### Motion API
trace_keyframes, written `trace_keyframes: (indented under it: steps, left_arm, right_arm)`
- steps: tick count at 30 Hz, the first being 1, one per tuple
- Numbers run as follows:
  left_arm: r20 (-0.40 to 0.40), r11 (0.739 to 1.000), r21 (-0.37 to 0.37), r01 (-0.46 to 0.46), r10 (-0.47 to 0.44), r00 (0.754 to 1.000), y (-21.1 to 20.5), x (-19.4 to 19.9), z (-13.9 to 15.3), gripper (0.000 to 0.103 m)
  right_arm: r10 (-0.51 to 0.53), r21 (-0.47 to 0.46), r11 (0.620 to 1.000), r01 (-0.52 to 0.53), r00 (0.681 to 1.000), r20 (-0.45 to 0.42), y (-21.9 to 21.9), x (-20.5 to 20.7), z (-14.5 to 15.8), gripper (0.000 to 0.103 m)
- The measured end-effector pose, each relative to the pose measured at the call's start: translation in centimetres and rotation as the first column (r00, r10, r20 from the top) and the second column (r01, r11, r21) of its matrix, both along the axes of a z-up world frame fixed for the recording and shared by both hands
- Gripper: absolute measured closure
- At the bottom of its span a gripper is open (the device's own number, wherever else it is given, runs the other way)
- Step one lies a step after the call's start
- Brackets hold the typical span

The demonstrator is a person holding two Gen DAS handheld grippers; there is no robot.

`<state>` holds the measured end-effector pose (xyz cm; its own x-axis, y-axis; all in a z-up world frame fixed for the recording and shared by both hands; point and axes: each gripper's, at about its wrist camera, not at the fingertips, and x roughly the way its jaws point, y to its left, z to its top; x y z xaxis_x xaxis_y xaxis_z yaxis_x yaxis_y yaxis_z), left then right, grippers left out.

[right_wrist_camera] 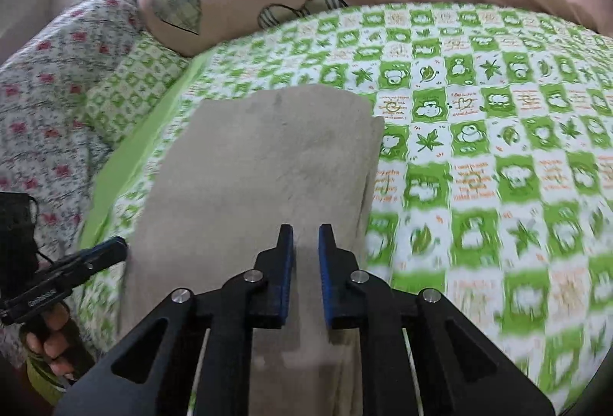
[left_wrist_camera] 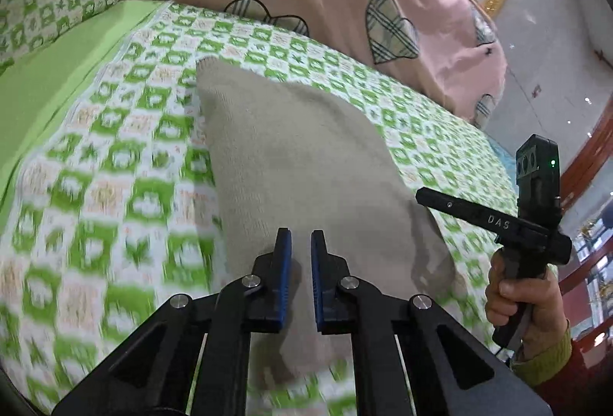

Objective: Fold small clothes

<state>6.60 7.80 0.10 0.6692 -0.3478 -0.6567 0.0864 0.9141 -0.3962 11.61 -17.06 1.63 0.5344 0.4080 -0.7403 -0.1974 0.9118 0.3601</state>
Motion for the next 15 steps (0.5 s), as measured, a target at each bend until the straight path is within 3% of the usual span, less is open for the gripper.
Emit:
trace_keyframes:
  steps: [5,9,12,15]
  left_arm:
    - [-0.057,1.0,0.008,0.026,-0.025,0.998,-1.0,-2.6,-2.2,0.095]
    - [-0.115,1.0,-0.002,0.006,-0.007,0.993,-1.0,-3.1,-4.3,0.095]
    - [-0.114,1.0,0.008,0.001,-0.001,0.994,-1.2,-3.5,-4.4,0.094]
    - [-0.11,0.999,0.038,0.006,-0.002,0.994,-1.9,-3.9,-4.3,0.092]
  right_arm:
    - [0.061,0.032,0.998,-0.059,0.996,-0.058,0.2,-3.7,-1.1,0.085]
    - [0.048,-0.053,0.997,-0.054,0.993,-0.106,0.1,-5.5,-3.7,0.084]
    - [0.021,-0.013,1.0,-0.022,0.995,-0.096,-0.9,-6.1,-4.2,0.084]
    - [0.017,-0.068,0.997,-0.022,0.997,-0.074,-0.4,-6.4,-3.8,0.084]
